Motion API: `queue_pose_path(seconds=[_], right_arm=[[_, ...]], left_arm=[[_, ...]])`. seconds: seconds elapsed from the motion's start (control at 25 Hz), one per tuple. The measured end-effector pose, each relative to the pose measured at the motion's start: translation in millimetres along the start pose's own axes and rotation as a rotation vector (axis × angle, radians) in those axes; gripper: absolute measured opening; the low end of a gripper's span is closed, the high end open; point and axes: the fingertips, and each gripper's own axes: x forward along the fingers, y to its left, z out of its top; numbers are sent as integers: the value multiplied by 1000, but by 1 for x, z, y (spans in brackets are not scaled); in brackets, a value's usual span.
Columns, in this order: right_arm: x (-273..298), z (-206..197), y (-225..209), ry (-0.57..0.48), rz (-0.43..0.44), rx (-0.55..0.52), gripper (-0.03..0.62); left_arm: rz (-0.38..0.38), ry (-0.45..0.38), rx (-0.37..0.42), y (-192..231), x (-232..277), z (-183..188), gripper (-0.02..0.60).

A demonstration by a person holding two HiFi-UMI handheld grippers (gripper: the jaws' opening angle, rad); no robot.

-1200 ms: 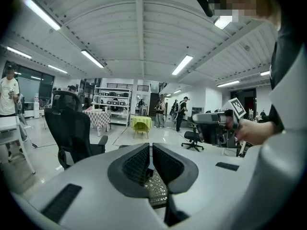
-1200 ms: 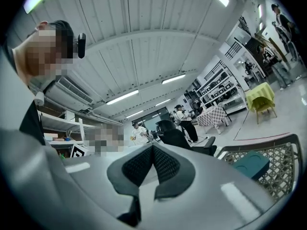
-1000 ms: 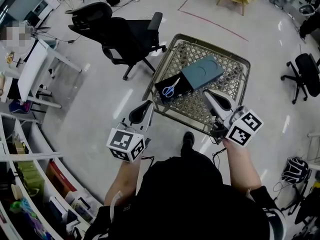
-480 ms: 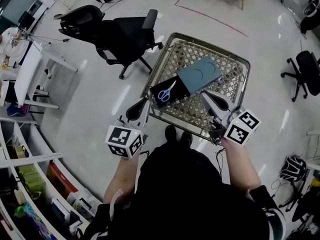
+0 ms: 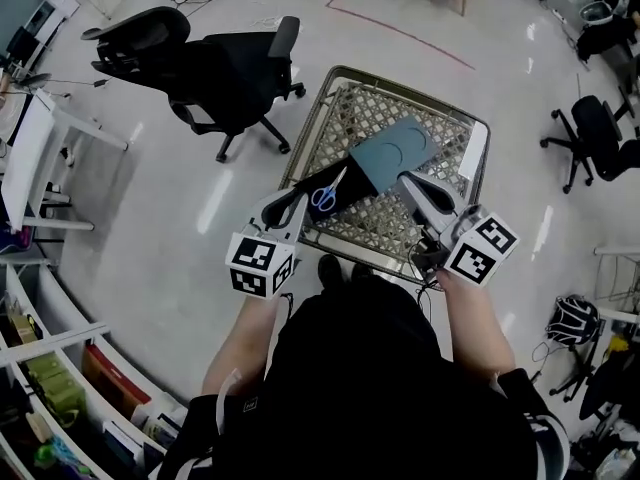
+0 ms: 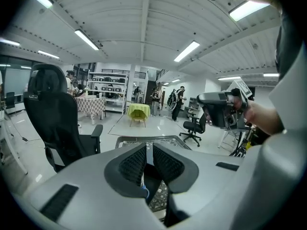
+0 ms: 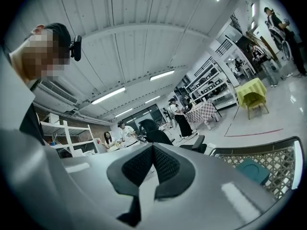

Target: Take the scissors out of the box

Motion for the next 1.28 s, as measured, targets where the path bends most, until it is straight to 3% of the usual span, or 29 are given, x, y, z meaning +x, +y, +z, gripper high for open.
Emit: queue_pose_path(seconds=[0.16, 0.44, 1.28], right_arm=[[10, -11, -5, 32, -20, 22, 9], [16, -26, -43, 57, -67, 78, 9], [6, -66, -126, 136, -124, 214, 11]], left_arm=[[-42, 67, -3, 12, 24, -17, 64], [-99, 270, 14, 17, 71, -72, 137], [-165, 714, 163, 20, 168, -201, 137]])
